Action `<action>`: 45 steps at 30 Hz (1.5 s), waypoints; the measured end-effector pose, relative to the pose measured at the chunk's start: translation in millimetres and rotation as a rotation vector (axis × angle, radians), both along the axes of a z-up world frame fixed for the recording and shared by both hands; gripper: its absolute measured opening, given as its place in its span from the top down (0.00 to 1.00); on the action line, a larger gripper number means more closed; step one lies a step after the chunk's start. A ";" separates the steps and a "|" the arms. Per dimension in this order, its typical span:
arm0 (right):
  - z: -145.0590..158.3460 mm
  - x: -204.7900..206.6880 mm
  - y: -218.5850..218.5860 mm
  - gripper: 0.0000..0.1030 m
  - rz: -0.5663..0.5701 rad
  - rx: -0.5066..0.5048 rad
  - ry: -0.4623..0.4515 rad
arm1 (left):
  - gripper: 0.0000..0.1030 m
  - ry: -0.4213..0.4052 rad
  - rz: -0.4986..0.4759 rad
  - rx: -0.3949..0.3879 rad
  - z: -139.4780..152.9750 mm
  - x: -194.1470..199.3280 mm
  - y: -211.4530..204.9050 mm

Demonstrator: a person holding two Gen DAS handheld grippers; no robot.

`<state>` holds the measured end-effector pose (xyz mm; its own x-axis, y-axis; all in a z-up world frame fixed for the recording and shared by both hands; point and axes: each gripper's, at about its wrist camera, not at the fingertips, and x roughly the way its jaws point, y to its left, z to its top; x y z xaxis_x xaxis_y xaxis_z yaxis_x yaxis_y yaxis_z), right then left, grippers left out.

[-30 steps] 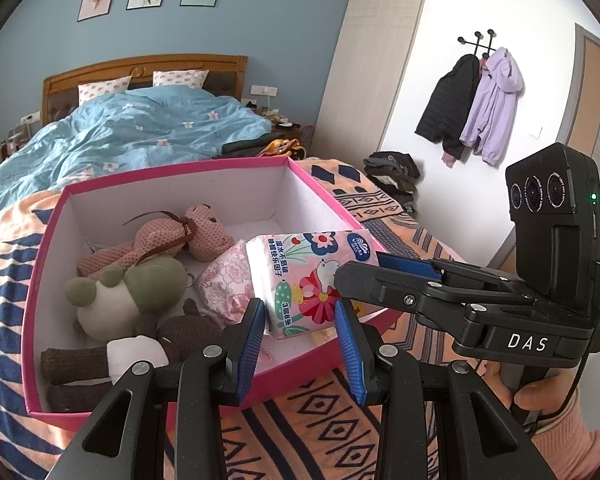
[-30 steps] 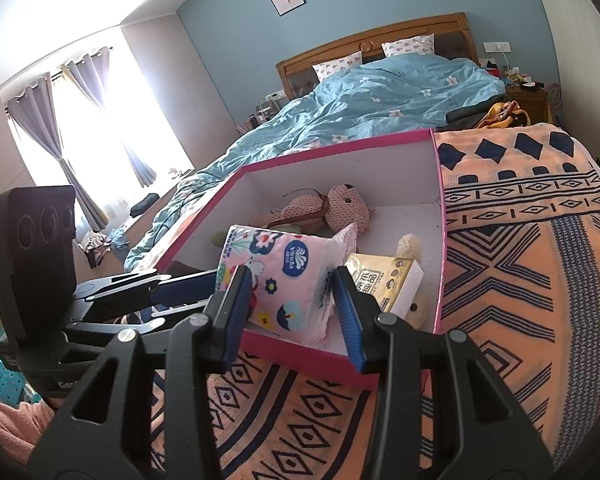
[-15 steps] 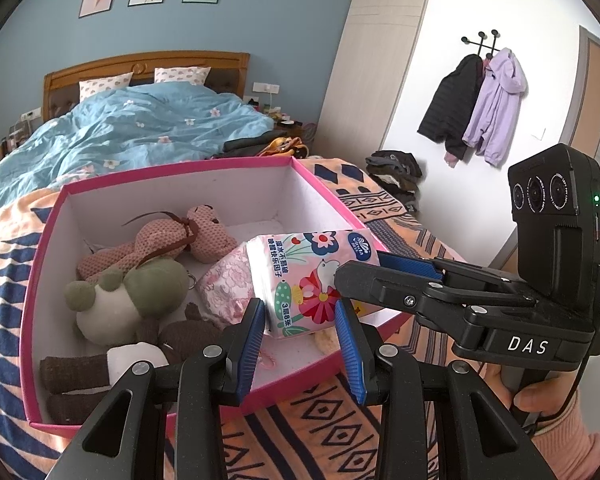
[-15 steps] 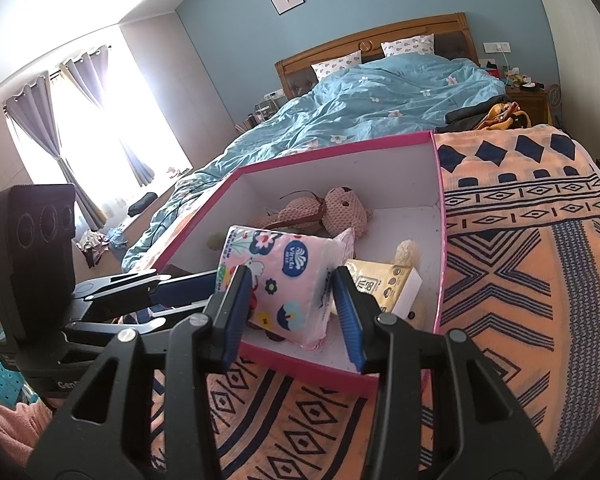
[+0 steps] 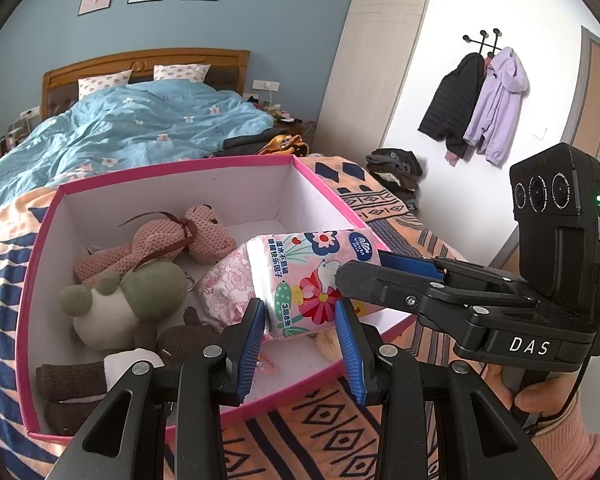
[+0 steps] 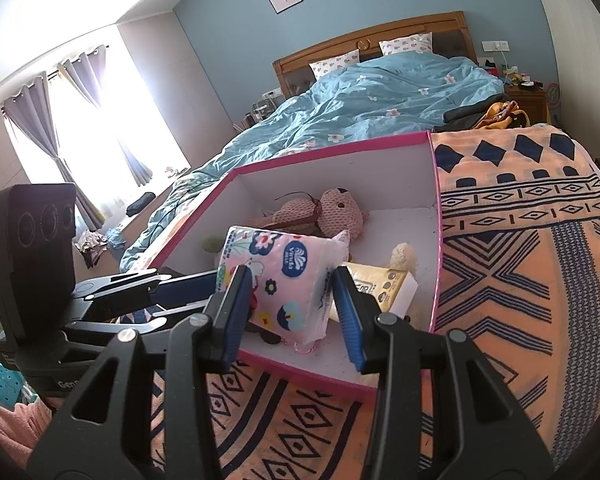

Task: Organize objects
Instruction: 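Carry the floral tissue pack over the pink box with the right tool, then lower the floral tissue pack into the box and open the right tool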

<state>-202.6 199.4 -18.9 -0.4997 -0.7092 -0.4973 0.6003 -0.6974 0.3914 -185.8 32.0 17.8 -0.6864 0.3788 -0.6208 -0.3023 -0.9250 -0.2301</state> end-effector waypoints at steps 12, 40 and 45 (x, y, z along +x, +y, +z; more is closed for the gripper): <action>-1.4 -5.6 -1.8 0.56 0.001 0.009 -0.004 | 0.65 -0.023 0.003 0.002 -3.6 -8.0 -1.0; -7.6 -24.5 -9.5 0.56 -0.005 0.026 -0.040 | 0.65 -0.060 0.009 0.006 -4.8 -22.3 -2.9; -9.1 -28.6 -10.7 0.56 -0.010 0.033 -0.046 | 0.65 -0.063 0.011 0.004 -5.7 -26.4 -2.1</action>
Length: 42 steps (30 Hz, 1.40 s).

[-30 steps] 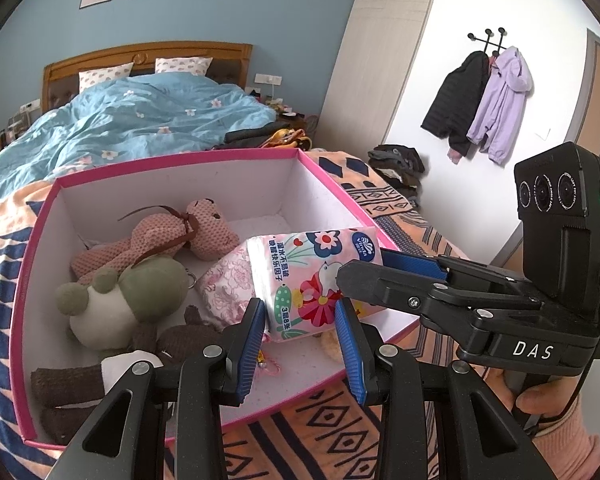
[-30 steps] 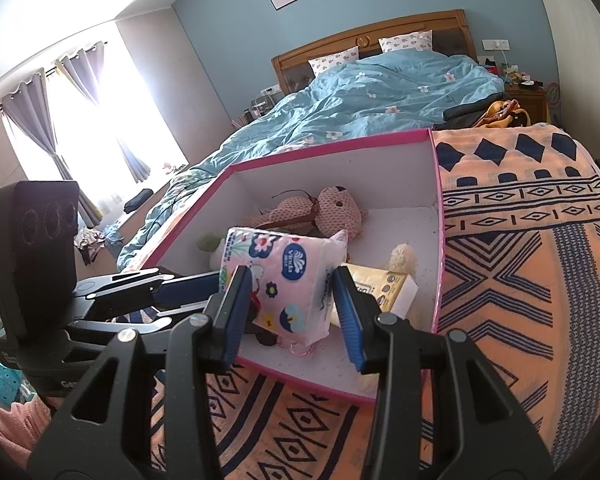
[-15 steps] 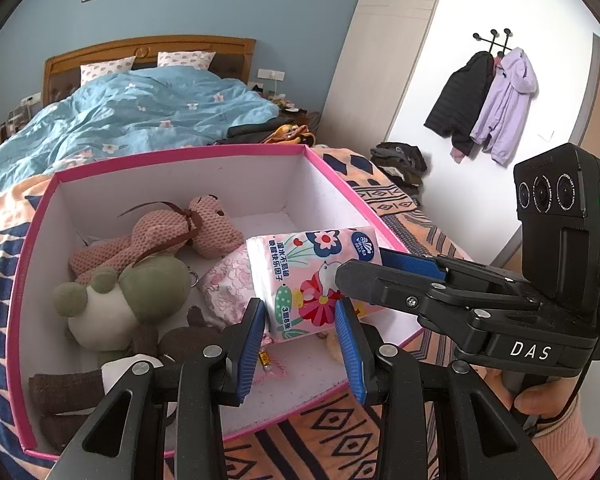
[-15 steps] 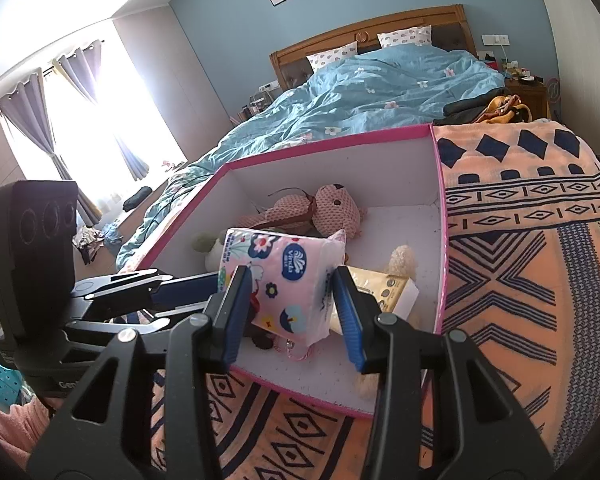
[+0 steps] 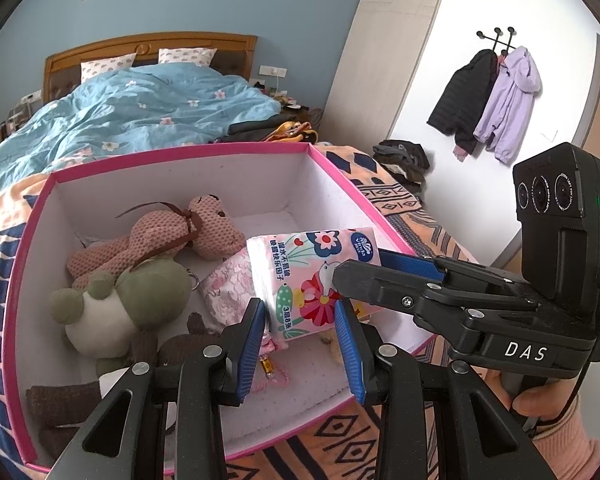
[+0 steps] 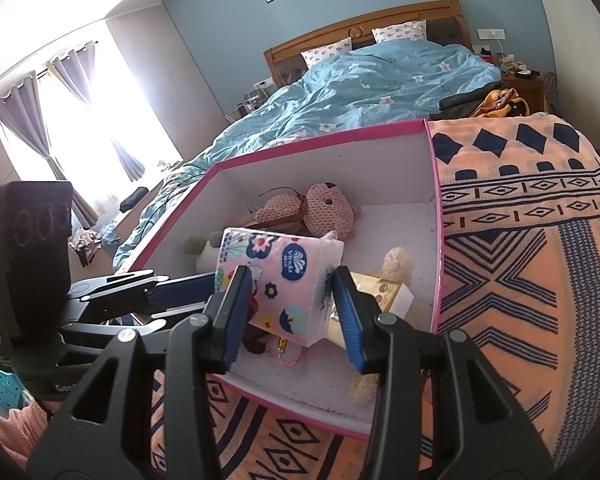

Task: Organize objects
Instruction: 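Lower the floral tissue pack into the box and open the right tool, then raise the open right tool away from the box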

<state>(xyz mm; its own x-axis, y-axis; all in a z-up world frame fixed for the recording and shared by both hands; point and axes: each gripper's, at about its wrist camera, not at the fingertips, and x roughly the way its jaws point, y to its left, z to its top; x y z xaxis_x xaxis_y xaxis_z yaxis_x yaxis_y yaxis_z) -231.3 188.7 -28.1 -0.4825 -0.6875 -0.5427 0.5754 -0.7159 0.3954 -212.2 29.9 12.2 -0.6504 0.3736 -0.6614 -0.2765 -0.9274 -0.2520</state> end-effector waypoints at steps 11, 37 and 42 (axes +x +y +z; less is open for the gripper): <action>-0.5 -8.1 -3.2 0.56 -0.002 0.014 0.000 | 0.65 -0.001 0.002 -0.002 -0.4 -3.7 -1.2; -3.0 -19.2 -21.3 0.57 -0.027 0.149 0.039 | 0.59 -0.024 0.018 0.002 -13.6 -17.3 -10.9; -3.4 -10.0 -21.1 0.52 -0.020 0.151 0.054 | 0.42 0.041 0.040 -0.033 -5.7 1.7 -13.3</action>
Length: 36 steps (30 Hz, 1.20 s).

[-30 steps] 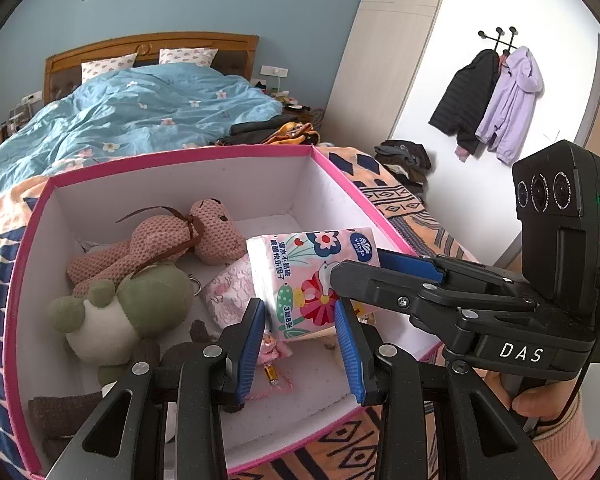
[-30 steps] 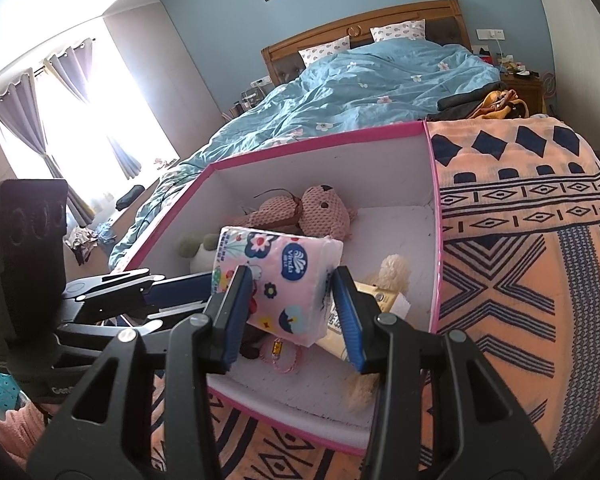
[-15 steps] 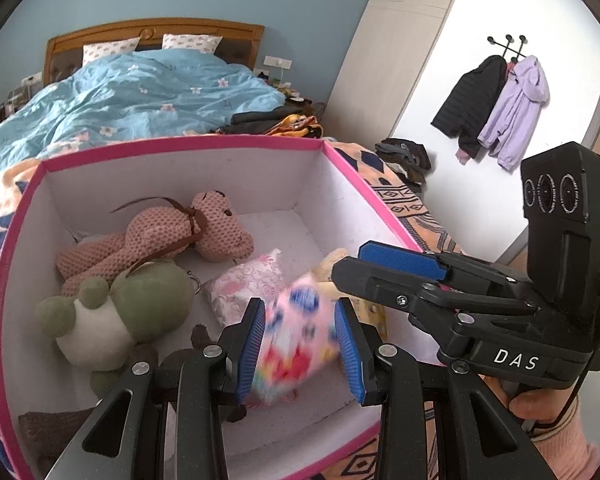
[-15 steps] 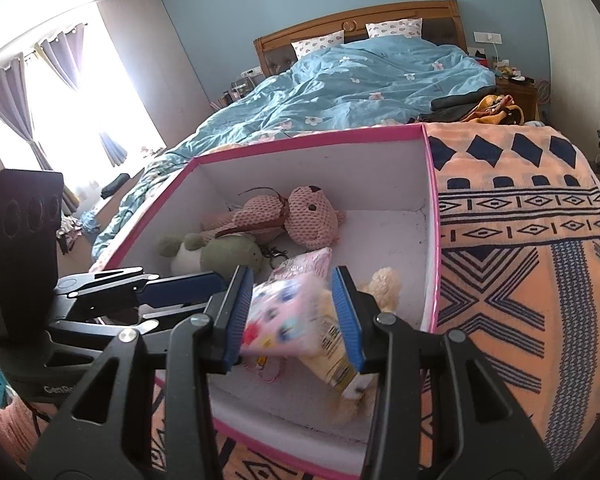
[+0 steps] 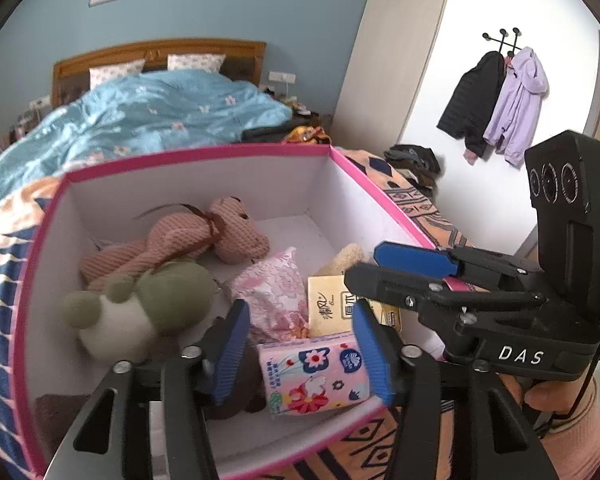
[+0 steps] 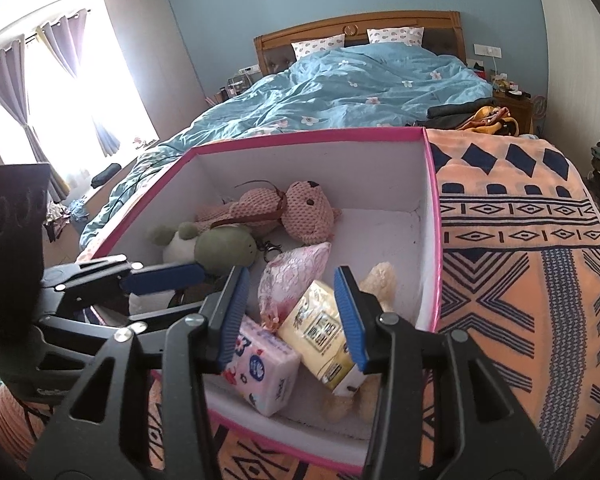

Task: Organize objects
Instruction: 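Raise the open right tool away from the box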

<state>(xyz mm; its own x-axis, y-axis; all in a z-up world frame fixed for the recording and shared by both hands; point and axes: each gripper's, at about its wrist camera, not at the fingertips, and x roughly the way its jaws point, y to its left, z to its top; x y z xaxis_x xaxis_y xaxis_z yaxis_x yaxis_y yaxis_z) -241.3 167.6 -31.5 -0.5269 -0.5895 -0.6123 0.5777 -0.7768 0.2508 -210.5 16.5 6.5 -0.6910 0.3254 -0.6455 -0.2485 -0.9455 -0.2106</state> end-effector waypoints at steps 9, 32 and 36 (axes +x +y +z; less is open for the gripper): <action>-1.7 35.3 4.9 0.24 -0.007 -0.014 0.054 | 0.15 0.116 0.103 -0.077 12.3 50.7 -9.6; -38.2 140.7 15.4 0.00 -0.073 0.037 0.139 | 0.00 0.055 0.325 -0.122 -31.4 143.0 -35.1; -42.6 148.5 12.5 0.00 -0.067 0.051 0.137 | 0.00 0.046 0.325 -0.123 -36.6 149.0 -31.1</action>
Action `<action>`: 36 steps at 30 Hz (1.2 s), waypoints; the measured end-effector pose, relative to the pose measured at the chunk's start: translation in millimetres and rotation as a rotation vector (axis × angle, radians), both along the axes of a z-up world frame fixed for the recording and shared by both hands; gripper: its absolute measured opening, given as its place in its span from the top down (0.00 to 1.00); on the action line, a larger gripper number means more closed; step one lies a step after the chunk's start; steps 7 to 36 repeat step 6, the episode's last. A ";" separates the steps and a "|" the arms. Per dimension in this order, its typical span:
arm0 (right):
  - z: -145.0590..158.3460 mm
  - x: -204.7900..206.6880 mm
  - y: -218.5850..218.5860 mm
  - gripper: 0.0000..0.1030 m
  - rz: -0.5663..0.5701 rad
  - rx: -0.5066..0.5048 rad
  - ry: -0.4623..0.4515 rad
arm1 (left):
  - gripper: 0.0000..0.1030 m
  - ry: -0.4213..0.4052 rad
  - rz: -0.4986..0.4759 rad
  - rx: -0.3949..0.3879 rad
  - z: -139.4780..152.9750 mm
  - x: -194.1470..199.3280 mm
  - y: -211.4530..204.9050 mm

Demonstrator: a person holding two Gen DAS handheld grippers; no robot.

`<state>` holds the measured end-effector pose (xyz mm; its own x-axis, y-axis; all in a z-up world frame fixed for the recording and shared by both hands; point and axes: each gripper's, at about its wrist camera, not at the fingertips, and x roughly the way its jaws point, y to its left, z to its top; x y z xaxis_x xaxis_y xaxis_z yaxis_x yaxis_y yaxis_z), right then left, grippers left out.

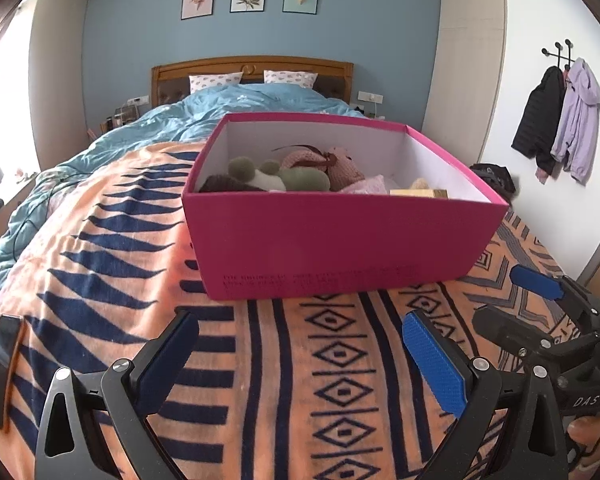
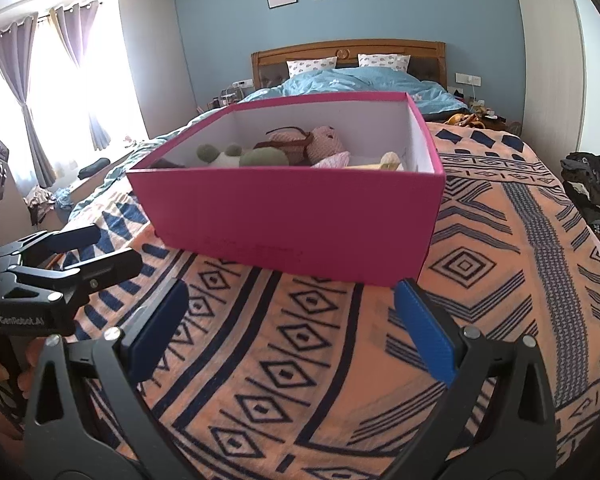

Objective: Organize objects

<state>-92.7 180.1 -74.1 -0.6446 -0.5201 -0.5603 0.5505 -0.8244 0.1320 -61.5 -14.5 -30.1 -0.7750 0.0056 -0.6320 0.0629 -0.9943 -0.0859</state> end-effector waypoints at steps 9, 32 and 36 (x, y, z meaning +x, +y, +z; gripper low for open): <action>-4.1 6.5 -3.9 0.00 0.004 0.002 -0.009 | 0.00 -0.011 0.003 -0.004 -3.8 3.1 5.3; -4.1 6.5 -3.9 0.00 0.004 0.002 -0.009 | 0.00 -0.011 0.003 -0.004 -3.8 3.1 5.3; -4.1 6.5 -3.9 0.00 0.004 0.002 -0.009 | 0.00 -0.011 0.003 -0.004 -3.8 3.1 5.3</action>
